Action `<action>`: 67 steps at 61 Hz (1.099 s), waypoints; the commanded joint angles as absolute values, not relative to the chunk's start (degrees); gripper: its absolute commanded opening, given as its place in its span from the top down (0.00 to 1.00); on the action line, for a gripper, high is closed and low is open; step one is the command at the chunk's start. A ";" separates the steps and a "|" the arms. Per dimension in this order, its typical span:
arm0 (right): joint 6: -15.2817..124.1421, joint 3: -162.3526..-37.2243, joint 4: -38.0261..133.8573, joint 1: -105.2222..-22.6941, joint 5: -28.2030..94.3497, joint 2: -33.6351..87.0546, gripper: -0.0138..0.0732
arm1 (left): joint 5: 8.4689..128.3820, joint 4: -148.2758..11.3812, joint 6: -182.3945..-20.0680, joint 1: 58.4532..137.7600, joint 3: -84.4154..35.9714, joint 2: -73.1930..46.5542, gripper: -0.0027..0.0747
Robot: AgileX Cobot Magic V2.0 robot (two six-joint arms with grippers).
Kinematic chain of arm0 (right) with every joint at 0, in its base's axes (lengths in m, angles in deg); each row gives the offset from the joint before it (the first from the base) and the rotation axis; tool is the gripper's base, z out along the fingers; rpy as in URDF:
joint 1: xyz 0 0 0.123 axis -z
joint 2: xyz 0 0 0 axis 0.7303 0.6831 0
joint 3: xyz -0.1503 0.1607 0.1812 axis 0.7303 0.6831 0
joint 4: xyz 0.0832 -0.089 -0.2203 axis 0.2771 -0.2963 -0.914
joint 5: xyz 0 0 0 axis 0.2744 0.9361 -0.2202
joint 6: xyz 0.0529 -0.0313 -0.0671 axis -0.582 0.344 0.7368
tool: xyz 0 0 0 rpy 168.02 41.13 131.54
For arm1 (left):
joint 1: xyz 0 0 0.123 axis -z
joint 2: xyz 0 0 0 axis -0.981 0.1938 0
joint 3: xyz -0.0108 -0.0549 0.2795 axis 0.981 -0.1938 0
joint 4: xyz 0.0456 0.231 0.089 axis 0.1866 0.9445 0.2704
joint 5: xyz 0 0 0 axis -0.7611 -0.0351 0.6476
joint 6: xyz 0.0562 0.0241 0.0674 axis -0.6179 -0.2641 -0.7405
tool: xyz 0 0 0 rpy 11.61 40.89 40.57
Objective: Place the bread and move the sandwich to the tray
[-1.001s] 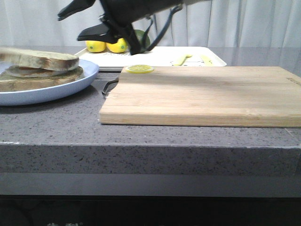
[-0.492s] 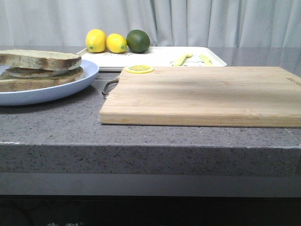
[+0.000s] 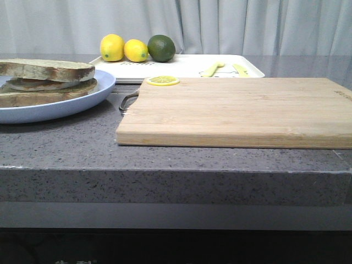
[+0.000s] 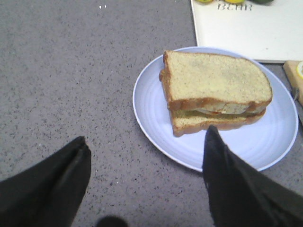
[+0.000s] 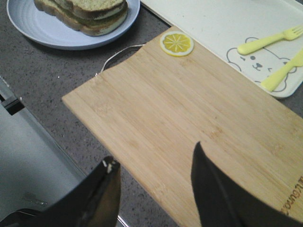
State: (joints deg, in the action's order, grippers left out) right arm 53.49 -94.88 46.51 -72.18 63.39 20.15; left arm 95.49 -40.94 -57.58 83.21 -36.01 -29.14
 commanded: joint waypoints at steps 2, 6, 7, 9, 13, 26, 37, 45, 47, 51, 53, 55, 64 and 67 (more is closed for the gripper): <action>52.76 -93.32 45.94 -71.98 60.05 16.30 0.42 | 95.49 -39.78 -57.56 83.70 -32.88 -26.30 0.32; 52.76 -92.48 45.94 -71.98 60.36 14.84 0.42 | 98.89 -39.16 -57.56 83.70 -31.10 -23.47 0.32; 52.76 -92.42 45.94 -71.98 60.53 14.64 0.42 | 99.43 -39.01 -57.56 83.70 -30.69 -23.12 0.32; 52.76 -92.36 45.94 -71.98 60.75 14.31 0.42 | 100.67 -38.76 -57.56 83.70 -29.60 -21.31 0.32; 52.76 -92.36 45.94 -71.98 61.16 14.09 0.42 | 102.48 -37.88 -57.56 83.70 -27.46 -17.64 0.32; 52.76 -92.36 45.94 -71.98 61.21 14.44 0.42 | 106.54 -38.61 -57.56 79.22 -20.51 -5.86 0.32; 52.76 -92.36 45.94 -71.98 61.21 14.44 0.42 | 106.55 -50.72 -66.44 71.71 -15.70 2.26 0.32; 52.76 -92.36 45.94 -71.98 61.21 14.44 0.42 | 106.55 -66.16 -76.41 66.94 -13.83 6.78 0.32; 52.76 -92.36 45.94 -71.98 61.21 14.44 0.42 | 106.63 -69.06 -78.16 66.11 -13.44 7.91 0.32; 52.76 -92.36 45.94 -71.98 61.21 14.44 0.42 | 106.78 -73.17 -80.38 65.07 -12.92 10.47 0.32; 52.76 -92.36 45.94 -71.98 61.21 14.44 0.42 | 106.78 -74.02 -80.48 64.94 -12.81 11.33 0.32; 52.76 -92.36 45.94 -71.98 61.21 14.44 0.42 | 106.42 -74.77 -80.63 64.94 -12.77 12.13 0.32; 52.76 -92.36 45.94 -71.98 61.21 14.44 0.42 | 105.60 -77.30 -81.32 64.94 -12.77 15.89 0.33; 52.76 -92.36 45.94 -71.98 61.21 14.44 0.42 | 105.50 -78.87 -82.18 64.94 -12.77 16.94 0.33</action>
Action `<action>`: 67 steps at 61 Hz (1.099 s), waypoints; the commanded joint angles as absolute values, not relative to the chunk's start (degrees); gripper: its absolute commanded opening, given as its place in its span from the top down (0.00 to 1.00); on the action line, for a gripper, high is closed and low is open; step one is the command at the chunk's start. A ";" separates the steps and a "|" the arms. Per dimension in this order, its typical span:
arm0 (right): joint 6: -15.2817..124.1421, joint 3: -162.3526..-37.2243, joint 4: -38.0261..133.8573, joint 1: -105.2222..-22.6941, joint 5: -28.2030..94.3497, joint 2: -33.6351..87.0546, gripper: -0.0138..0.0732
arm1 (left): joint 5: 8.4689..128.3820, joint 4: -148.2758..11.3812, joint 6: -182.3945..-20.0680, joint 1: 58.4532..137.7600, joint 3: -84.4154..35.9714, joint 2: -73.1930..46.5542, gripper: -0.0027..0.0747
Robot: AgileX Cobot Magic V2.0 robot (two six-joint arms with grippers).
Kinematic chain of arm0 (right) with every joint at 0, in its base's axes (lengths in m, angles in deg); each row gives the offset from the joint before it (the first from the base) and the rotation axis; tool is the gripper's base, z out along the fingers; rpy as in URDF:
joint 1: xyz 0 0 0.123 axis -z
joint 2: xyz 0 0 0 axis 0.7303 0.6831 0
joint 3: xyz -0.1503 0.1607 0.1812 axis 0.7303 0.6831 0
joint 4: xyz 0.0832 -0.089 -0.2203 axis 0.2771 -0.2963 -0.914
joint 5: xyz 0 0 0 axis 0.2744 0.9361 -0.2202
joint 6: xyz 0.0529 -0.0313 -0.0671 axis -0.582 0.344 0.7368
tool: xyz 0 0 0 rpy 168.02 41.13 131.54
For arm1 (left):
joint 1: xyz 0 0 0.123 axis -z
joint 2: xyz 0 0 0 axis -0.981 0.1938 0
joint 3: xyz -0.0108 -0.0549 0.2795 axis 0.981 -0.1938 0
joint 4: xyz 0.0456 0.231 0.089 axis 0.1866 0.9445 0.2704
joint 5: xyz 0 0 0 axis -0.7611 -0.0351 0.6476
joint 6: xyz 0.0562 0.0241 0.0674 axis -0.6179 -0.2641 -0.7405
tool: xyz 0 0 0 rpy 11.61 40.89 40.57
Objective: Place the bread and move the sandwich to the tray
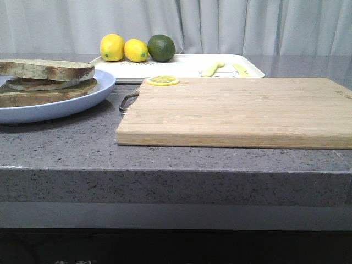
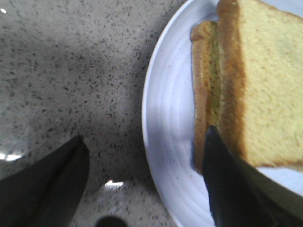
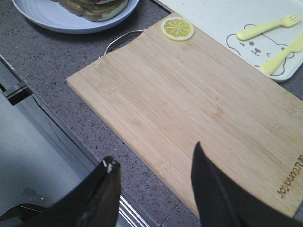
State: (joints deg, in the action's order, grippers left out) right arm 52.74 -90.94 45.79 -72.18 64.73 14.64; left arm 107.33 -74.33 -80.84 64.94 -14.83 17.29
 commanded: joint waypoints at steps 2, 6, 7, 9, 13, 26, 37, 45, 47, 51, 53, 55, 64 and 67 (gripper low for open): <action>52.76 -92.36 45.94 -71.98 61.21 14.44 0.42 | 105.37 -79.74 -82.71 64.94 -12.77 17.77 0.33; 52.76 -92.36 45.94 -71.98 61.21 14.44 0.42 | 105.37 -81.49 -83.53 64.94 -12.77 19.13 0.33; 52.76 -92.36 45.94 -71.98 61.21 14.44 0.42 | 105.37 -81.60 -83.53 64.94 -12.77 19.42 0.33; 52.76 -92.36 45.94 -71.98 61.21 14.44 0.42 | 105.26 -81.71 -83.53 64.94 -12.77 20.20 0.33; 52.76 -92.36 45.94 -71.98 61.21 14.44 0.42 | 105.38 -81.84 -83.53 64.94 -12.77 21.29 0.33; 52.76 -92.36 45.94 -71.98 61.21 14.44 0.42 | 105.39 -82.90 -83.81 64.94 -12.77 22.80 0.56; 52.76 -92.36 45.94 -71.98 61.21 14.44 0.42 | 105.39 -82.95 -83.81 64.94 -12.67 22.80 0.82; 52.76 -92.36 45.94 -71.98 61.21 14.44 0.42 | 105.50 -82.95 -83.81 64.94 -12.67 22.80 0.96; 52.76 -92.36 45.94 -71.98 61.21 14.44 0.42 | 105.50 -83.10 -83.81 64.94 -12.67 22.80 0.99; 52.76 -92.36 45.94 -71.98 61.21 14.44 0.42 | 106.26 -83.64 -83.81 64.94 -12.17 22.80 0.99; 52.76 -92.36 45.94 -71.98 61.21 14.44 0.42 | 106.38 -84.22 -83.81 64.94 -11.76 22.68 0.99; 52.76 -92.36 45.94 -71.98 61.21 14.44 0.42 | 106.64 -84.83 -83.81 64.94 -11.35 22.68 0.99; 52.76 -92.36 45.94 -71.98 61.21 14.44 0.42 | 109.09 -88.74 -84.60 64.94 -7.98 22.58 0.99; 52.76 -92.36 45.94 -71.98 61.21 14.44 0.42 | 109.75 -90.65 -84.60 64.94 -6.38 22.58 0.99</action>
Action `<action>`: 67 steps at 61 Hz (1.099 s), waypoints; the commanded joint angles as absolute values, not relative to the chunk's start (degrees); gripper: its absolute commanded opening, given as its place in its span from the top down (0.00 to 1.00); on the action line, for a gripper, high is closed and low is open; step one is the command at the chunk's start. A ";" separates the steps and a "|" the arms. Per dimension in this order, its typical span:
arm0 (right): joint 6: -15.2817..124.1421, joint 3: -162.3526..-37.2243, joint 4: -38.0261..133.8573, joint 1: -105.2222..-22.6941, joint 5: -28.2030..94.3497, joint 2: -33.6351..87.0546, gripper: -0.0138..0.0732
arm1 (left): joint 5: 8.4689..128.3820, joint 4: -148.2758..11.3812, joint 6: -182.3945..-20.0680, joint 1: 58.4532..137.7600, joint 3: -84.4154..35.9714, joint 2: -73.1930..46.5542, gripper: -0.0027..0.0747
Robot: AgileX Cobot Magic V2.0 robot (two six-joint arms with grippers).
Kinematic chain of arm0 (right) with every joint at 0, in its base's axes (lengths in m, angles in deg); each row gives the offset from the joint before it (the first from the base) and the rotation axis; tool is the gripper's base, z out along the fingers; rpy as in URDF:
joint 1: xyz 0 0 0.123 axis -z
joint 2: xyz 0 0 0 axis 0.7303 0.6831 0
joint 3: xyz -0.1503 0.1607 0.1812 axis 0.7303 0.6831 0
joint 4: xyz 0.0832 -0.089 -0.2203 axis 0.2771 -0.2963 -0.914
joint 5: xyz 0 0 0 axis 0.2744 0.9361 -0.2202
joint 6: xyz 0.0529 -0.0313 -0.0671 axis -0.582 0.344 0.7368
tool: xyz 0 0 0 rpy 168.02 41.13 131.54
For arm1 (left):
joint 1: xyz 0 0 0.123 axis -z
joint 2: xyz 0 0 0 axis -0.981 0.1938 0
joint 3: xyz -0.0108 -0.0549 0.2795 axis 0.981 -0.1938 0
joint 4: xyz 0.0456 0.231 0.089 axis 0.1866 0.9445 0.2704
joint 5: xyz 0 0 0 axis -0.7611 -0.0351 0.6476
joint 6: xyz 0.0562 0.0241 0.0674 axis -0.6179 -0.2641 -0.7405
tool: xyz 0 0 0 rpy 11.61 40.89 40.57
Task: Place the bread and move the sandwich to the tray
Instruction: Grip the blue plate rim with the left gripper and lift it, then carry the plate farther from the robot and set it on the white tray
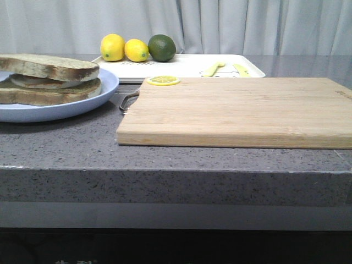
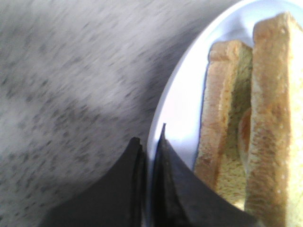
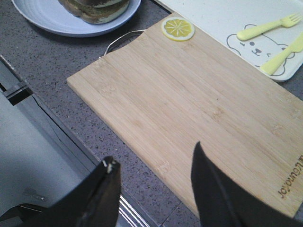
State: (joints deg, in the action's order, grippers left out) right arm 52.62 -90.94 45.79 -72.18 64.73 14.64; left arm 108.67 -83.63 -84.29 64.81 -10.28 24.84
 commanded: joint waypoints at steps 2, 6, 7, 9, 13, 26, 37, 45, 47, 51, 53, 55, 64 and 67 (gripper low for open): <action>52.76 -92.36 45.94 -71.98 61.21 14.44 0.42 | 110.16 -91.82 -84.60 64.94 -5.26 22.58 0.99; 52.76 -92.36 45.94 -71.98 61.21 14.44 0.42 | 110.40 -94.59 -84.60 64.94 -3.57 22.58 0.99; 52.76 -92.36 45.94 -71.98 61.21 14.44 0.42 | 110.40 -95.42 -84.60 65.06 -2.97 22.58 0.99; 52.76 -92.36 45.94 -71.98 61.21 14.44 0.42 | 110.29 -96.46 -84.60 65.24 -2.18 22.58 0.99; 52.76 -92.36 45.94 -71.98 61.21 14.44 0.42 | 109.20 -98.02 -84.60 66.20 -0.37 22.58 0.99; 52.76 -92.36 45.94 -71.98 61.21 14.44 0.42 | 102.38 -100.12 -84.22 71.82 4.54 23.91 0.99; 52.76 -92.36 45.94 -71.98 61.21 14.44 0.42 | 102.49 -102.06 -81.03 75.35 13.65 30.87 0.99; 52.76 -92.36 45.94 -71.98 61.21 14.44 0.42 | 103.58 -101.96 -78.22 76.44 21.65 36.97 0.99; 52.76 -92.36 45.94 -71.98 61.21 14.44 0.42 | 104.04 -101.96 -77.59 76.56 23.23 38.31 0.99; 52.76 -92.36 45.94 -71.98 61.21 14.44 0.42 | 104.97 -101.84 -76.25 76.81 26.69 41.47 0.99; 52.76 -92.36 45.94 -71.98 61.21 14.44 0.42 | 105.21 -101.84 -75.83 76.87 28.46 42.70 0.99; 52.76 -92.36 45.94 -71.98 61.21 14.44 0.42 | 105.46 -101.84 -75.03 77.02 29.76 43.89 0.99; 52.76 -92.36 45.94 -71.98 61.21 14.44 0.42 | 107.65 -99.75 -70.96 77.02 36.33 49.62 0.99; 52.76 -92.36 45.94 -71.98 61.21 14.44 0.42 | 108.67 -98.13 -70.08 77.02 37.73 50.85 0.99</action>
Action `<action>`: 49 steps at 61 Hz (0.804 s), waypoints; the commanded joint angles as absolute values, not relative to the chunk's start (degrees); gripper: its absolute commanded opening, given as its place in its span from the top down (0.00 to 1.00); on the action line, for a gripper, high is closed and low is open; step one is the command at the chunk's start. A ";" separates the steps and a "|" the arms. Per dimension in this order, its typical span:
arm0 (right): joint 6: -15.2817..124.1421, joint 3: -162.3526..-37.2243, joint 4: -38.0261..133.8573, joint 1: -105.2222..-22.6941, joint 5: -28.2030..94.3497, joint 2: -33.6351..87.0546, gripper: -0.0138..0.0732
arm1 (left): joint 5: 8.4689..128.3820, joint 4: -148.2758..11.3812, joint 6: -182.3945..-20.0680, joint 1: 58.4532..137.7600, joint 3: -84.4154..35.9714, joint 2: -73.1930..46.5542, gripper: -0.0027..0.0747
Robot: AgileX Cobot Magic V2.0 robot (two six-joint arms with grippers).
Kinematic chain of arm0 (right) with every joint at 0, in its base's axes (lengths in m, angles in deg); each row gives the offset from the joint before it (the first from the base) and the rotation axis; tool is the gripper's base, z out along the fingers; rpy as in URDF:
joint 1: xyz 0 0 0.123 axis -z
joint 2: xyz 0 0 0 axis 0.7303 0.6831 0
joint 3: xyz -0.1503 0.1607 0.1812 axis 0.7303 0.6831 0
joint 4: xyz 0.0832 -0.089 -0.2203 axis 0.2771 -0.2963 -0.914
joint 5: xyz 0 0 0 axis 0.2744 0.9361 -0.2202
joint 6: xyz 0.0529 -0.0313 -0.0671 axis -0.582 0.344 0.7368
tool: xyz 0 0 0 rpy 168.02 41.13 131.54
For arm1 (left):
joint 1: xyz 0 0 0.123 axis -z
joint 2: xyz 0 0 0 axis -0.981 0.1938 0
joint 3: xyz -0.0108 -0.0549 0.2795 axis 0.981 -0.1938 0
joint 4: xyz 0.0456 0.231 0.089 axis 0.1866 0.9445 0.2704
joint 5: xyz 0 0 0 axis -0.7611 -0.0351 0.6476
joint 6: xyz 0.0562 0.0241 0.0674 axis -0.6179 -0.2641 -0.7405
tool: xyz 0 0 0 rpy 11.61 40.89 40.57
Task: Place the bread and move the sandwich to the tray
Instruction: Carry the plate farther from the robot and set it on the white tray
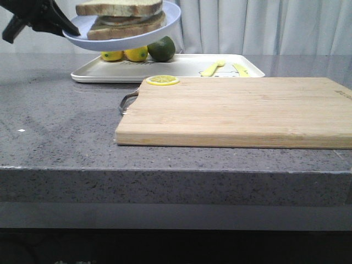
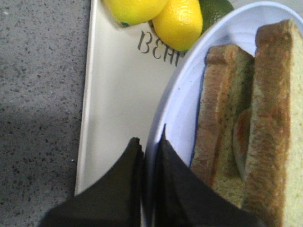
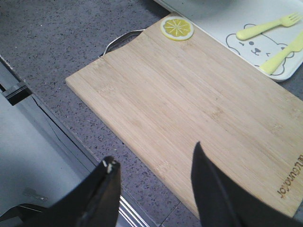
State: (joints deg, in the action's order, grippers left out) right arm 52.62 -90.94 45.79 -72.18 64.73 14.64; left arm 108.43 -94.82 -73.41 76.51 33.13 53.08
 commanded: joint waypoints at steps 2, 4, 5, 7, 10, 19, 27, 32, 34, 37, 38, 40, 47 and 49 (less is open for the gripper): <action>52.76 -92.36 45.94 -71.98 61.21 14.44 0.42 | 109.39 -97.31 -69.46 77.02 38.56 51.55 0.98; 52.76 -92.36 45.94 -71.98 61.21 14.44 0.42 | 109.78 -96.68 -69.09 77.10 38.82 52.12 0.98; 52.76 -92.36 45.94 -71.98 61.21 14.44 0.42 | 109.95 -96.30 -69.09 77.10 38.95 52.24 0.98; 52.76 -92.36 45.94 -71.98 61.21 14.44 0.42 | 110.13 -95.49 -69.09 77.10 38.93 52.39 0.96; 52.76 -92.36 45.94 -71.98 61.21 14.44 0.42 | 110.26 -94.08 -68.98 77.10 38.93 52.47 0.92; 52.76 -92.36 45.94 -71.98 61.21 14.44 0.42 | 110.60 -92.69 -68.86 77.10 38.93 52.47 0.75; 52.76 -92.36 45.94 -71.98 61.21 14.44 0.42 | 110.87 -94.03 -68.86 77.10 38.93 52.47 0.60; 52.76 -92.36 45.94 -71.98 61.21 14.44 0.42 | 111.16 -94.30 -68.86 77.10 39.08 52.47 0.54; 52.76 -92.36 45.94 -71.98 61.21 14.44 0.42 | 111.44 -94.30 -68.86 77.10 39.19 52.47 0.53; 52.76 -92.36 45.94 -71.98 61.21 14.44 0.42 | 111.75 -94.30 -69.20 76.97 39.58 52.35 0.53; 52.76 -92.36 45.94 -71.98 61.21 14.44 0.42 | 112.01 -94.30 -69.36 76.86 39.68 52.35 0.53; 52.76 -92.36 45.94 -71.98 61.21 14.44 0.42 | 112.28 -94.18 -69.70 76.84 39.78 52.12 0.53; 52.76 -92.36 45.94 -71.98 61.21 14.44 0.42 | 112.28 -90.09 -70.12 76.16 39.78 49.90 0.53; 52.76 -92.36 45.94 -71.98 61.21 14.44 0.42 | 112.18 -88.26 -70.12 76.12 39.78 49.08 0.53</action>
